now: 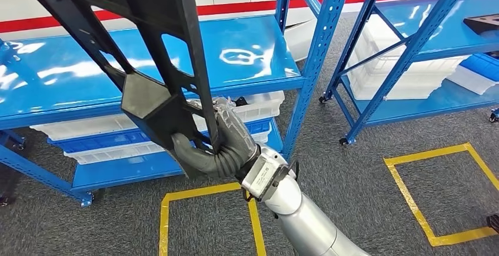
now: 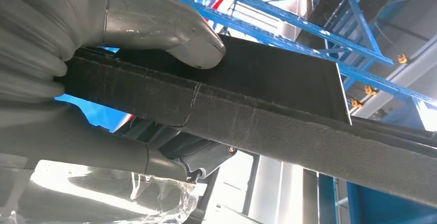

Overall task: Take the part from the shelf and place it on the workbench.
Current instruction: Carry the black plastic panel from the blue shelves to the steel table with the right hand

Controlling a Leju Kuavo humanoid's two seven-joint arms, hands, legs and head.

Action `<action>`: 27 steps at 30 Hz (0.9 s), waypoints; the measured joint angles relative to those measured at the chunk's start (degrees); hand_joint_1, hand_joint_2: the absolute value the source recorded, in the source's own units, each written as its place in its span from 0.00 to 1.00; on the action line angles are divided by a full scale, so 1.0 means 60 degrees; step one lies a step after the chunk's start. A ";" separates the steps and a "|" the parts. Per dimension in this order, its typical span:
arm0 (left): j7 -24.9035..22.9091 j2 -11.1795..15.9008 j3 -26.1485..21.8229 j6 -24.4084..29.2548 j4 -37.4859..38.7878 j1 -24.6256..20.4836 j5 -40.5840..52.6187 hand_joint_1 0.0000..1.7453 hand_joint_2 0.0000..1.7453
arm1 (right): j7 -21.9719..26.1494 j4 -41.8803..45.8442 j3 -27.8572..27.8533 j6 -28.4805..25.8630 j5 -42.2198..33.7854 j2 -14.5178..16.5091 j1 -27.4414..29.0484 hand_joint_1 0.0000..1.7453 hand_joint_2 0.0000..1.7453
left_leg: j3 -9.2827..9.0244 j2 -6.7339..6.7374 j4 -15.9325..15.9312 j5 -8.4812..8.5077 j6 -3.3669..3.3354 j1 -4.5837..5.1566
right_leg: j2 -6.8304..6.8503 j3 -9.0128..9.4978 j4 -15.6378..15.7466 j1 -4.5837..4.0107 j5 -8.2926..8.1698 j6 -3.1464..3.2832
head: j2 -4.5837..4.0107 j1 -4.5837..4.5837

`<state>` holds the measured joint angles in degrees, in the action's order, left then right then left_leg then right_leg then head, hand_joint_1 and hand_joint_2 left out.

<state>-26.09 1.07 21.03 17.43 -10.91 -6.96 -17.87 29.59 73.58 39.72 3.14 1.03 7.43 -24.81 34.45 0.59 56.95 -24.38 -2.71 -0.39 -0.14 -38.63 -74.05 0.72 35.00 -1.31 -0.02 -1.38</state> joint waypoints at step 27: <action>0.0001 0.0050 -0.0002 0.0069 0.0000 0.0014 -0.0117 0.00 1.00 | -0.0011 -0.0015 0.0176 -0.0011 0.0164 0.0419 -0.0047 1.00 1.00 | -0.0457 0.0001 -0.0051 -0.0284 0.0019 0.0003 | 0.0026 0.0438 0.1687 -0.0024 -0.0787 0.0003 | 0.0000 -0.0025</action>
<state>-26.09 1.37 21.02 17.85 -10.91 -6.88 -18.58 29.53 73.48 40.77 3.07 2.01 9.94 -25.10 31.71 0.59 56.65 -26.09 -2.59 -0.37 0.02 -36.00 -63.93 0.58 30.27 -1.29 -0.02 -1.52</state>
